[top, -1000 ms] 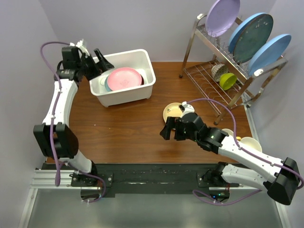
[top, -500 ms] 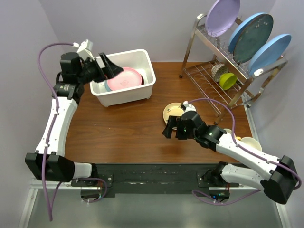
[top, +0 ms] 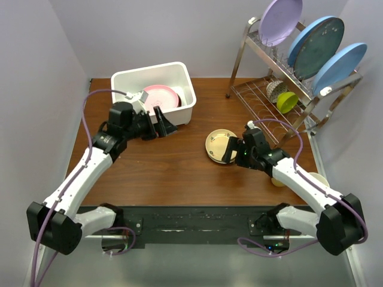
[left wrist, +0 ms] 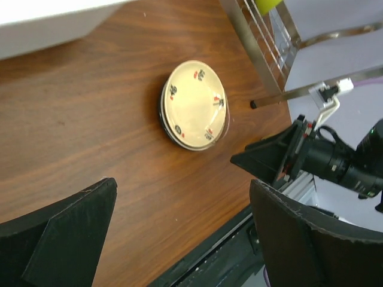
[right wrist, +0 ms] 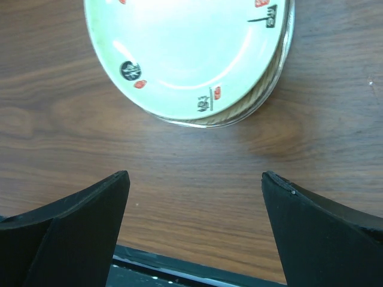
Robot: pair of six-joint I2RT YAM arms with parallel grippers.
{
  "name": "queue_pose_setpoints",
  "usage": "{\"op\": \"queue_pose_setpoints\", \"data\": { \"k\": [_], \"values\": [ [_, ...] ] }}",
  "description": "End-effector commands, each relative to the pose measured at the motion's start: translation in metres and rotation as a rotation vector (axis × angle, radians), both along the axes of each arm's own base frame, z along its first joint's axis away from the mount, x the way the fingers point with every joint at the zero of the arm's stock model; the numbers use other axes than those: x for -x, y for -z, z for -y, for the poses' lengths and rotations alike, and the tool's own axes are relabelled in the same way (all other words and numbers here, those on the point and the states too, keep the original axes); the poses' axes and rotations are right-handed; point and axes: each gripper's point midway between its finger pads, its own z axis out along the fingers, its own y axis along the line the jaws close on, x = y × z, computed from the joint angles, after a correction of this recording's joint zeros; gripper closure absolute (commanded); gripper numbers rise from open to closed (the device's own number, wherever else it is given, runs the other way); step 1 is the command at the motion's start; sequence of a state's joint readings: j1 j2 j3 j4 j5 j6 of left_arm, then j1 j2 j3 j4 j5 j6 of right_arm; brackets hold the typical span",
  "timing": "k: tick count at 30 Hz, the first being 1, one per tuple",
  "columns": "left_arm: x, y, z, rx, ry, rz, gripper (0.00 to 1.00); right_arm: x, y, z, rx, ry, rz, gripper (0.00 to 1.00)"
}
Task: Place the plates into the plastic bin on the countertop
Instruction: Pick up the plate at the center of the board.
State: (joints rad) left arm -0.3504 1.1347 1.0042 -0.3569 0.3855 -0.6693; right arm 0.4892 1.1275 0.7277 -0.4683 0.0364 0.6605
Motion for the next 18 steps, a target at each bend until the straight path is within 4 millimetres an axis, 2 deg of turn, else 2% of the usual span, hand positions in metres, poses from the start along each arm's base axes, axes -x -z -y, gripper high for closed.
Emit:
{"op": "queue_pose_setpoints", "data": {
  "k": [1, 6, 15, 18],
  "values": [
    [0.007, 0.002, 0.024, 0.02, 0.008, 0.025, 0.04, -0.005, -0.001, 0.003, 0.01, -0.017, -0.003, 0.06],
    [0.019, 0.026, 0.047, 0.011, 0.043, -0.024, 0.05, -0.007, 0.003, 0.01, 0.016, -0.001, -0.009, 0.07],
    [0.02, 0.066, 0.082, -0.031, 0.069, -0.09, 0.07, -0.005, 0.009, 0.025, 0.01, 0.046, -0.017, 0.07],
    [0.018, 0.078, 0.094, -0.029, 0.073, -0.106, 0.11, -0.003, 0.015, 0.028, -0.01, 0.06, -0.028, 0.07]
  ]
}}
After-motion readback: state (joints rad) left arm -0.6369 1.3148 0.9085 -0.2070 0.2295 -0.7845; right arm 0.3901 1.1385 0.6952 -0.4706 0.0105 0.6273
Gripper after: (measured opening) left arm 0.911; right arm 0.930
